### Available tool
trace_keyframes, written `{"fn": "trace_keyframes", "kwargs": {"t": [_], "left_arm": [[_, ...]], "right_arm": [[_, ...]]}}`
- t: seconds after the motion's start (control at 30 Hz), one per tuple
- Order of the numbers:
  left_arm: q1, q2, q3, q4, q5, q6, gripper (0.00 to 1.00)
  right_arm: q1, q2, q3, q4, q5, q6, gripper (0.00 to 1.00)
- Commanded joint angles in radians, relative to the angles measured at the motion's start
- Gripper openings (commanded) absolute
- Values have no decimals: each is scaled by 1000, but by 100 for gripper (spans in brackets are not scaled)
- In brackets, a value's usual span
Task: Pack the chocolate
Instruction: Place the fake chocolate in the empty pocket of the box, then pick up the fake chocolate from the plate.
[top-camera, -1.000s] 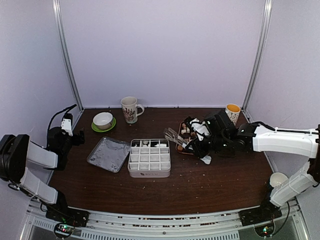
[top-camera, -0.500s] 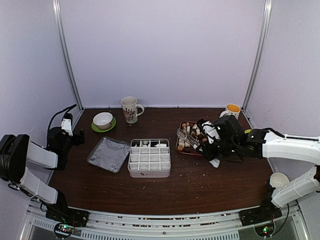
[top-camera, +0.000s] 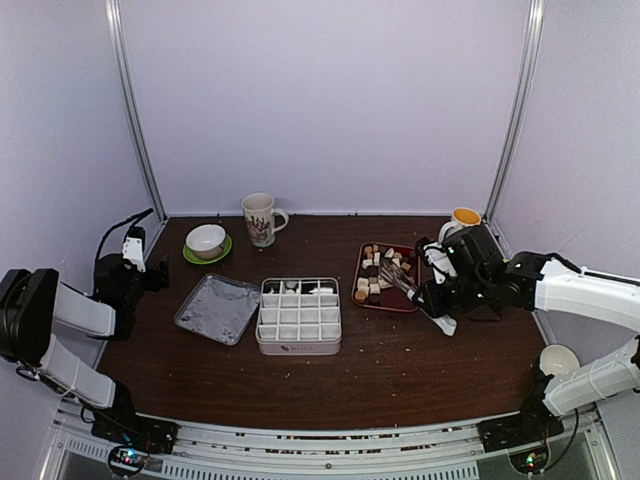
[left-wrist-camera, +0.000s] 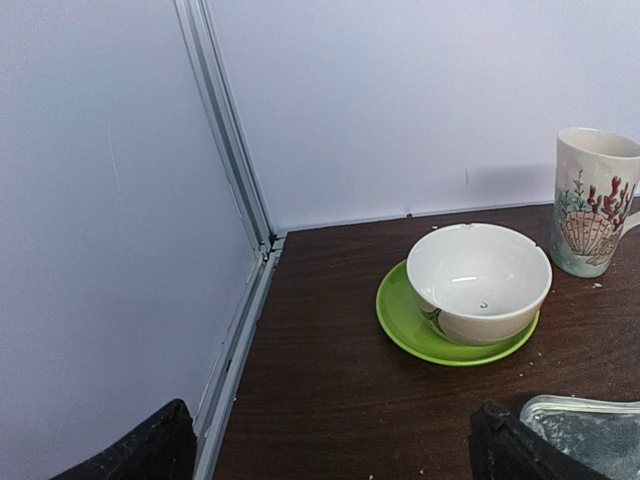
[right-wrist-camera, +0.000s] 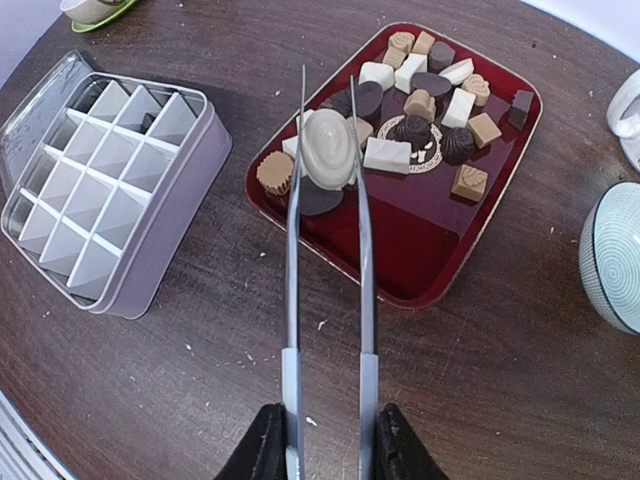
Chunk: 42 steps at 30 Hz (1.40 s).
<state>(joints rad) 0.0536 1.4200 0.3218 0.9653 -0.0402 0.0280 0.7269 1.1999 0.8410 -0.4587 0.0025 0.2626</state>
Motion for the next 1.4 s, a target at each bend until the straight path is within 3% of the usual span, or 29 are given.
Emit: {"fn": "trace_keyframes", "kwargs": {"t": [0.0,0.97,1.37], "left_arm": [[8,5,19,27,11,4,98],[8,5,19,27,11,4,98],[8,5,19,27,11,4,98]], "right_arm": [[-6,3,13,-22,-23,36,24],[-42,-2,36,-120,2,85,26],[-71,51,53,-161,-58,92,28]]}}
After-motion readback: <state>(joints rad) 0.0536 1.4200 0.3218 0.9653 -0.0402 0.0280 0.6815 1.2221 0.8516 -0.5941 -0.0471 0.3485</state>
